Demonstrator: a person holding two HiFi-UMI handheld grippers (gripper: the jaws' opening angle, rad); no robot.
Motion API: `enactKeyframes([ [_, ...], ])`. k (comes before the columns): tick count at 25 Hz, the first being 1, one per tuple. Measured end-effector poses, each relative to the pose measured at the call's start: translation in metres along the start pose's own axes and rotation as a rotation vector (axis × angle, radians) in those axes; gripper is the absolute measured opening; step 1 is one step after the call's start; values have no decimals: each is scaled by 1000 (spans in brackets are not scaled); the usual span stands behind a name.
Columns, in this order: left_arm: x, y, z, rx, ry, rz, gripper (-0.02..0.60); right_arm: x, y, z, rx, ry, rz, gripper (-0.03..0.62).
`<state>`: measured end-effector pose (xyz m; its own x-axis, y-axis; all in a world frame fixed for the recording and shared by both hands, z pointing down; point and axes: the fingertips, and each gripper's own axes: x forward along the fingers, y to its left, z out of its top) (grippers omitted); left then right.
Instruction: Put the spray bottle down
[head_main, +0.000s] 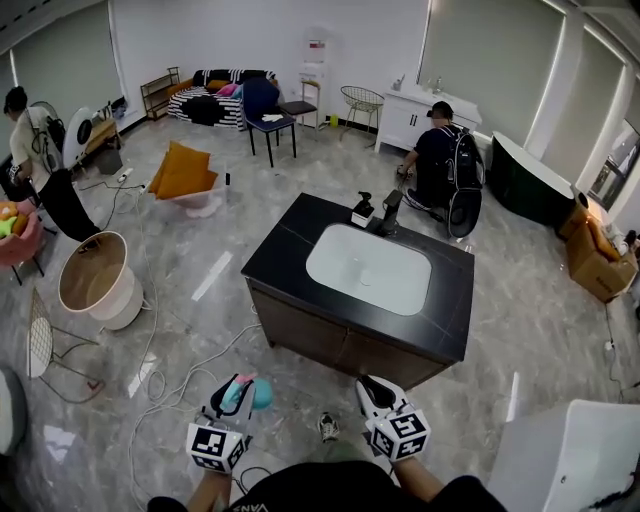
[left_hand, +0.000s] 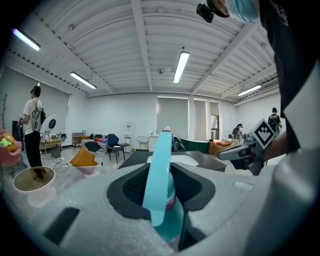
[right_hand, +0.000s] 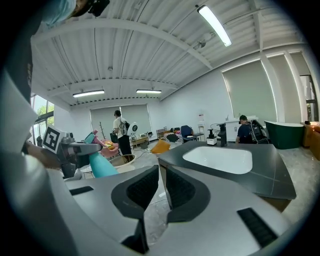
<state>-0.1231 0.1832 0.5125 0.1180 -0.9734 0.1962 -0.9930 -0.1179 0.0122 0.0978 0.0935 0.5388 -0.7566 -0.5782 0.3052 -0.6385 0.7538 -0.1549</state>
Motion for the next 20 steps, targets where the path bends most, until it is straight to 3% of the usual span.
enactKeyframes([
  [11, 112, 25, 33, -3, -20, 96, 124, 90, -84, 44, -24, 12, 101, 37],
  [20, 143, 47, 42, -7, -24, 186, 124, 135, -126, 60, -15, 11, 140, 37],
])
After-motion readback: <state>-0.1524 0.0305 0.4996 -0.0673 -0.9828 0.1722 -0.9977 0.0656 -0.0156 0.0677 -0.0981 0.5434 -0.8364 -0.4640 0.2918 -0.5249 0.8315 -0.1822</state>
